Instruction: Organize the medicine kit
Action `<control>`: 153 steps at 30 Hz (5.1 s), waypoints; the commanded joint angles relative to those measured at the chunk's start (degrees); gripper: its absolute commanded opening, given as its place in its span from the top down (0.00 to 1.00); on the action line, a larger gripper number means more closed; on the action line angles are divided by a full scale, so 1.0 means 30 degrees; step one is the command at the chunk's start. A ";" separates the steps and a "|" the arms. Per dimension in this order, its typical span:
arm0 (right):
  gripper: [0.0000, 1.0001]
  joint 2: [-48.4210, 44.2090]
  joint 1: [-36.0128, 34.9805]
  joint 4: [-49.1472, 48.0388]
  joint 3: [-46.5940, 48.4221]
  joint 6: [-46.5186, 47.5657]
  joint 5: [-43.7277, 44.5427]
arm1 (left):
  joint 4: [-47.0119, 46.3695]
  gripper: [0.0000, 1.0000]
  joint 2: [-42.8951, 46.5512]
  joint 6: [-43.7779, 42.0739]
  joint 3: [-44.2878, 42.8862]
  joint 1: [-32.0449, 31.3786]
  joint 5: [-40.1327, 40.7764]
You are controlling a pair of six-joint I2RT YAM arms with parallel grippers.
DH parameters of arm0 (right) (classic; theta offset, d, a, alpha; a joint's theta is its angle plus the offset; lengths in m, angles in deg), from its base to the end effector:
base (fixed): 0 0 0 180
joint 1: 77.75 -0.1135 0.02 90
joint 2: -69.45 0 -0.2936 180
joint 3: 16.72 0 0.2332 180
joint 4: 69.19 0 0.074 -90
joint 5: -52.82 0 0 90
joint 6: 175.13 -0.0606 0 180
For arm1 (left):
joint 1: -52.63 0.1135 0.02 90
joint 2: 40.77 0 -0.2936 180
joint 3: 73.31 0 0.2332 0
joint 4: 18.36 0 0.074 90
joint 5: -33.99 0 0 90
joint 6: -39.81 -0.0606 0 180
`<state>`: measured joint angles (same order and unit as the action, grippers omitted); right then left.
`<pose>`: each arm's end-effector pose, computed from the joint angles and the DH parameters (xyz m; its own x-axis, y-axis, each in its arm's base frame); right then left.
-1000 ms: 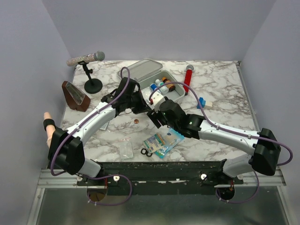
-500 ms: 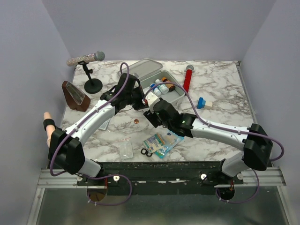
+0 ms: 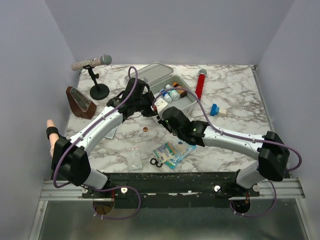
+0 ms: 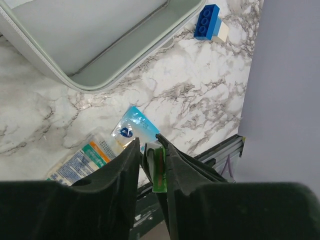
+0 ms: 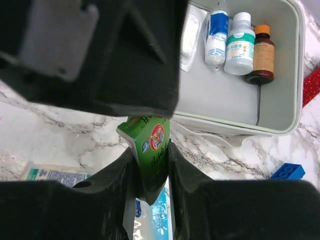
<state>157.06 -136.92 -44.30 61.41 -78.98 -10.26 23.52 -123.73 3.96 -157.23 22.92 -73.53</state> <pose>0.1996 0.2809 0.2962 -0.2261 -0.5653 -0.7933 -0.6018 0.7214 -0.3425 0.2661 -0.1728 0.3225 -0.8764 -0.3898 -0.2827 -0.0686 0.6822 -0.7280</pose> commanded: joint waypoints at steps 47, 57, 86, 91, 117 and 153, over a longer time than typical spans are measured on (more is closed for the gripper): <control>0.59 1.4973 0.7861 0.4349 1.6659 -0.0644 -0.8241 | -0.0527 0.27 0.7469 -0.2083 0.9968 0.4602 0.1914; 0.51 1.4540 0.7919 0.3241 1.5699 -0.1025 -0.7625 | -0.1025 0.27 0.6794 -0.1908 1.0260 0.4602 0.1826; 0.74 1.5676 0.7948 0.4143 1.6979 -0.2724 -0.7715 | -0.1524 0.28 0.6383 -0.1937 1.0583 0.4573 0.1562; 0.75 1.6089 0.8329 0.4585 1.7774 -0.2901 -0.7419 | -0.1494 0.28 0.6295 -0.1937 1.0524 0.4573 0.1650; 0.33 -0.0341 0.5667 -0.2067 0.2108 -0.5654 -0.8155 | -0.0735 0.32 0.0616 -0.3518 0.5667 0.0738 0.8002; 0.34 -1.1186 0.3788 -0.0396 -0.8621 -0.7002 -0.6921 | 0.0645 0.46 -0.6419 -0.3489 0.2614 -0.2078 1.3661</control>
<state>125.17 -125.43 -46.86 37.45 -98.89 -31.97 25.19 -140.53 -6.82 -148.44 16.86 -35.17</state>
